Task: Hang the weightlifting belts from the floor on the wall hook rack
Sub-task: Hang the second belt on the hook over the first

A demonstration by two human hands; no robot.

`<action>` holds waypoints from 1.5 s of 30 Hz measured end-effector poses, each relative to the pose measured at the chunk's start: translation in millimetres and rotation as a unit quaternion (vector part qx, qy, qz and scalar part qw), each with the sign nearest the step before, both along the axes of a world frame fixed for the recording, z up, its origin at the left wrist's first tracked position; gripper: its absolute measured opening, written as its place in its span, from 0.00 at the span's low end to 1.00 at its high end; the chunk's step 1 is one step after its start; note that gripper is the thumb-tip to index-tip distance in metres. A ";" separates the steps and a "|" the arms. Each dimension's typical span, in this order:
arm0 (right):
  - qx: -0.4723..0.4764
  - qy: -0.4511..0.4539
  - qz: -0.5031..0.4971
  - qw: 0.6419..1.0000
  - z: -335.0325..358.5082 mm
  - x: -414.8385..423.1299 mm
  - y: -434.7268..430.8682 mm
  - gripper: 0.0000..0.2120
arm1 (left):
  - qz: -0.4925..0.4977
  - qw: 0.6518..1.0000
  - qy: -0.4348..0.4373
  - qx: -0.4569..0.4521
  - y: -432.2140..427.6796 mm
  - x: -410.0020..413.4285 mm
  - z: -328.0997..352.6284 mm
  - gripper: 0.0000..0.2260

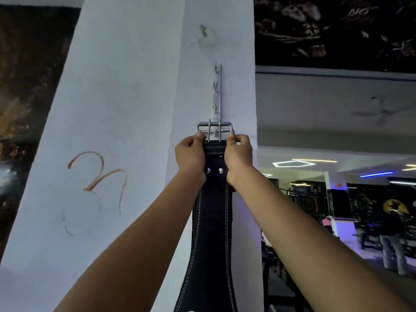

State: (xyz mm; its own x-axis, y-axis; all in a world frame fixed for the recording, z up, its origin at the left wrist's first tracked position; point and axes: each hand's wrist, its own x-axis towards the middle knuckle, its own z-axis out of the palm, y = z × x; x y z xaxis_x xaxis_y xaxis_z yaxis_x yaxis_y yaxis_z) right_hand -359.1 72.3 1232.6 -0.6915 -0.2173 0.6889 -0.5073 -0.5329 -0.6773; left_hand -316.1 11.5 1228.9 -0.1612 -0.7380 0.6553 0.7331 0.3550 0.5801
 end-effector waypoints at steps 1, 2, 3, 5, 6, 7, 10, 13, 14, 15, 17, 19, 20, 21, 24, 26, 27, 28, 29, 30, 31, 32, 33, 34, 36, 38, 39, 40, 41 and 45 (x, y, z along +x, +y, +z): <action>-0.008 0.004 0.000 1.000 9.5 -5.0 -4.4 0.13 | 0.009 1.000 0.005 -0.005 -3.8 -4.7 9.9 0.11; -0.015 0.007 0.001 1.000 18.7 -9.0 -8.9 0.12 | 0.015 1.000 0.010 -0.009 -7.8 -9.0 19.3 0.11; -0.025 0.011 0.005 1.000 27.7 -12.7 -13.4 0.11 | 0.020 1.000 0.012 -0.012 -11.9 -13.1 28.6 0.11; -0.042 0.018 0.011 0.999 44.9 -19.8 -22.8 0.08 | 0.032 0.999 0.014 -0.015 -20.8 -20.9 46.2 0.11; -0.049 0.021 0.011 0.999 52.9 -23.1 -26.8 0.09 | 0.042 0.999 0.013 -0.017 -24.5 -24.7 54.7 0.11; -0.056 0.023 0.008 0.998 60.4 -26.3 -30.0 0.09 | 0.051 0.998 0.012 -0.019 -27.5 -28.1 62.7 0.11; -0.068 0.037 -0.026 0.997 81.0 -37.4 -37.3 0.14 | 0.073 0.997 0.015 -0.032 -31.8 -36.7 84.1 0.10; -0.082 0.044 -0.046 0.995 97.3 -48.2 -42.8 0.11 | 0.085 0.995 0.023 -0.048 -34.4 -44.9 100.4 0.14; -0.082 0.043 -0.050 0.994 101.4 -51.1 -44.8 0.10 | 0.090 0.994 0.022 -0.050 -36.0 -48.7 104.5 0.14; -0.079 0.040 -0.054 0.995 105.1 -54.5 -47.5 0.11 | 0.093 0.994 0.015 -0.051 -38.1 -52.2 107.7 0.13; -0.078 0.037 -0.062 0.994 110.2 -61.0 -54.3 0.14 | 0.097 0.994 0.007 -0.053 -44.1 -57.5 112.8 0.10; -0.083 0.041 -0.069 0.993 113.7 -67.0 -61.8 0.13 | 0.111 0.992 0.002 -0.062 -55.3 -62.6 119.1 0.11; -0.081 0.046 -0.074 0.993 114.4 -69.5 -65.0 0.12 | 0.120 0.991 0.000 -0.065 -61.3 -64.1 121.2 0.13; -0.077 0.052 -0.082 0.992 114.7 -72.1 -68.5 0.11 | 0.129 0.989 -0.004 -0.067 -66.5 -64.9 122.2 0.15; -0.070 0.060 -0.108 0.990 116.7 -76.1 -76.7 0.08 | 0.143 0.987 -0.025 -0.072 -78.4 -66.9 125.1 0.20; -0.065 0.052 -0.121 0.989 121.3 -77.2 -79.3 0.12 | 0.138 0.987 -0.035 -0.074 -83.2 -67.1 129.3 0.16; -0.062 0.044 -0.125 0.989 124.0 -78.1 -80.0 0.15 | 0.138 0.987 -0.043 -0.075 -83.3 -66.3 130.6 0.11; -0.058 0.037 -0.127 0.989 126.3 -78.5 -79.8 0.18 | 0.134 0.988 -0.043 -0.071 -83.3 -66.3 131.3 0.07; -0.055 0.032 -0.128 0.990 127.5 -78.8 -79.6 0.20 | 0.129 0.989 -0.039 -0.063 -83.6 -67.2 131.2 0.07; -0.052 0.031 -0.130 0.990 127.8 -78.9 -79.0 0.20 | 0.124 0.990 -0.034 -0.055 -84.4 -68.5 130.6 0.09; -0.048 0.033 -0.134 0.989 127.3 -79.7 -79.2 0.20 | 0.121 0.991 -0.031 -0.051 -86.6 -70.5 130.4 0.11; -0.046 0.036 -0.139 0.989 126.3 -80.6 -79.3 0.20 | 0.125 0.990 -0.025 -0.054 -87.5 -72.7 129.0 0.11; -0.043 0.040 -0.142 0.988 124.8 -82.0 -79.8 0.20 | 0.137 0.988 -0.022 -0.064 -87.1 -73.5 126.7 0.09; -0.043 0.039 -0.145 0.988 122.7 -82.7 -80.0 0.20 | 0.158 0.984 -0.024 -0.079 -85.8 -73.6 123.8 0.08; -0.046 0.031 -0.141 0.988 119.6 -83.3 -80.7 0.19 | 0.201 0.972 -0.036 -0.113 -83.5 -73.3 120.1 0.11; -0.049 0.020 -0.137 0.989 117.1 -82.9 -80.1 0.19 | 0.214 0.967 -0.044 -0.133 -82.6 -72.8 116.8 0.12; -0.050 0.015 -0.134 0.990 116.5 -82.1 -79.4 0.19 | 0.213 0.967 -0.044 -0.133 -81.9 -72.8 116.8 0.09; -0.052 0.013 -0.132 0.990 115.7 -80.6 -78.2 0.19 | 0.214 0.967 -0.047 -0.128 -81.9 -72.0 117.1 0.05; -0.053 0.012 -0.133 0.990 114.8 -78.9 -77.3 0.19 | 0.215 0.968 -0.047 -0.122 -83.5 -71.8 117.9 0.06; -0.056 0.019 -0.141 0.988 111.3 -72.1 -76.8 0.15 | 0.226 0.962 -0.065 -0.138 -85.8 -67.9 112.8 0.19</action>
State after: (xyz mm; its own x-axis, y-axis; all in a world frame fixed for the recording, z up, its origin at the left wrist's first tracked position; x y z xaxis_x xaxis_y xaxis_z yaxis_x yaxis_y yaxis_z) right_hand -431.3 -4.4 1343.9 -0.6870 0.0594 0.7242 -0.6704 -0.4363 -0.6002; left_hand -384.0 -74.2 1341.7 0.0424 -0.5527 0.8323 0.3949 0.7745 0.4942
